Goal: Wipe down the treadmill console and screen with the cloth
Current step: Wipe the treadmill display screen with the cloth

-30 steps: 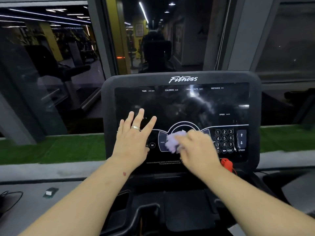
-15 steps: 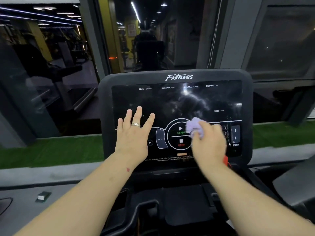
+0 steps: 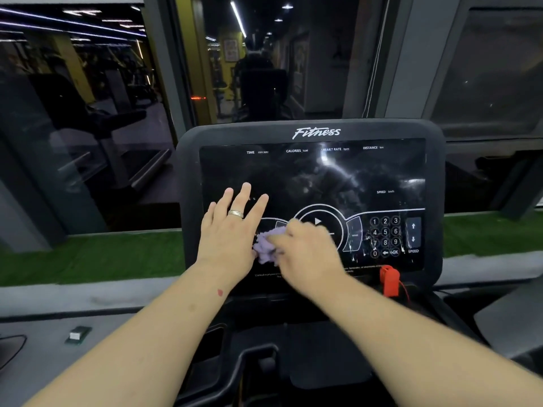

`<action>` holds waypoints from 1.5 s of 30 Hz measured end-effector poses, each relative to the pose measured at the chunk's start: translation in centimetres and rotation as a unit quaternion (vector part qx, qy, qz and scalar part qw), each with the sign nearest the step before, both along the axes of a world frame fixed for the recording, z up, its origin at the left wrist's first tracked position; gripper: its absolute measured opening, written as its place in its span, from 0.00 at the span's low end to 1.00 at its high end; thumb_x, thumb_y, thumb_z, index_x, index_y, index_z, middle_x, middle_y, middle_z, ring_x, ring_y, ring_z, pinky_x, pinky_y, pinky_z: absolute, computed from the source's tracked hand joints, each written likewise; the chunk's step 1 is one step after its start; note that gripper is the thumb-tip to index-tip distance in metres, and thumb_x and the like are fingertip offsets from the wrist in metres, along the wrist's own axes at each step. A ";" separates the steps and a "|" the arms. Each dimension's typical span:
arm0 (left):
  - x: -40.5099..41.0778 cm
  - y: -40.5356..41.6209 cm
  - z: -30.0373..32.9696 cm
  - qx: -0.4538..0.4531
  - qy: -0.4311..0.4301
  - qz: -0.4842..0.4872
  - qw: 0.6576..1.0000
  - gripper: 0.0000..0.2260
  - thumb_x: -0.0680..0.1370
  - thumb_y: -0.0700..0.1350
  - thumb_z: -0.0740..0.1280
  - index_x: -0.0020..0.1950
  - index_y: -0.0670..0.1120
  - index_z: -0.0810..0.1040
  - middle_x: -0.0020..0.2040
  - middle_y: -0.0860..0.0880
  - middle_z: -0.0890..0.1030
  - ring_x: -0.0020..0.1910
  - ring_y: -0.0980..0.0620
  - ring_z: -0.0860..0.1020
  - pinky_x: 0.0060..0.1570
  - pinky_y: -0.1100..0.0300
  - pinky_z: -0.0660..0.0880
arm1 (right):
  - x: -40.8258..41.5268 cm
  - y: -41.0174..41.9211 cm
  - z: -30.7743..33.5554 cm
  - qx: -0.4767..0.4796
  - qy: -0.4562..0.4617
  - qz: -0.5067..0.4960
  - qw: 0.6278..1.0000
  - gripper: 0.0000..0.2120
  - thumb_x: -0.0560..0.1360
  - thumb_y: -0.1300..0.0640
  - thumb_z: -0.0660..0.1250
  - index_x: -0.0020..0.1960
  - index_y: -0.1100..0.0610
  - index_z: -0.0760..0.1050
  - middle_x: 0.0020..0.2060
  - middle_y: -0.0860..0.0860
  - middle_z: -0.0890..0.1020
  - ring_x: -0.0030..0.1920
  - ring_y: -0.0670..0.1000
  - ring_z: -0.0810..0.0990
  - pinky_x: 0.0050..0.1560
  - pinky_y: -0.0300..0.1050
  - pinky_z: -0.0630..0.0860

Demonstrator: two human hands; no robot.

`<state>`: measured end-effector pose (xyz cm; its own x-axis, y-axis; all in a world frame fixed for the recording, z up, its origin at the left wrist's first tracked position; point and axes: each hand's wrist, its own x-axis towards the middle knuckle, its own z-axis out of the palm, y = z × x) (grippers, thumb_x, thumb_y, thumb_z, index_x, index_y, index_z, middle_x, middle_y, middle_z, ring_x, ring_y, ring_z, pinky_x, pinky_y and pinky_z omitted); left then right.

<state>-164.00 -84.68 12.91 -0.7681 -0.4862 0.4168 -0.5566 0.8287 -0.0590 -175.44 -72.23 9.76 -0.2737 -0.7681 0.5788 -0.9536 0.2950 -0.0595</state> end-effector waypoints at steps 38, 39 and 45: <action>1.1 0.0 0.3 0.030 0.032 0.010 0.999 0.59 0.66 0.58 0.80 0.83 0.45 0.45 0.83 0.47 0.43 0.82 0.46 0.47 0.76 0.51 0.60 | -2.3 -2.7 5.5 -0.062 -0.023 -0.080 0.995 0.13 0.70 0.59 0.67 0.49 0.43 0.81 0.45 0.51 0.74 0.39 0.57 0.73 0.41 0.50 0.70; 1.0 0.0 0.2 0.034 0.032 0.008 0.999 0.57 0.67 0.56 0.80 0.83 0.47 0.45 0.83 0.47 0.42 0.82 0.46 0.47 0.76 0.51 0.60 | -1.8 -1.7 3.9 -0.025 0.001 -0.045 0.999 0.11 0.70 0.58 0.67 0.47 0.44 0.80 0.44 0.51 0.74 0.39 0.58 0.73 0.40 0.50 0.69; 0.1 1.0 0.4 0.049 0.019 0.005 0.999 0.50 0.72 0.47 0.74 0.82 0.59 0.43 0.82 0.49 0.36 0.81 0.40 0.40 0.77 0.42 0.53 | -6.1 5.9 -0.5 -0.031 0.011 -0.081 0.996 0.18 0.68 0.56 0.60 0.49 0.44 0.85 0.38 0.51 0.77 0.37 0.60 0.79 0.38 0.51 0.74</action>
<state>-163.93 -83.69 13.26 -0.7472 -0.5342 0.3954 -0.5660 0.8233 0.0428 -181.51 -66.31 9.25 -0.3782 -0.6775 0.6309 -0.8951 0.4414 -0.0626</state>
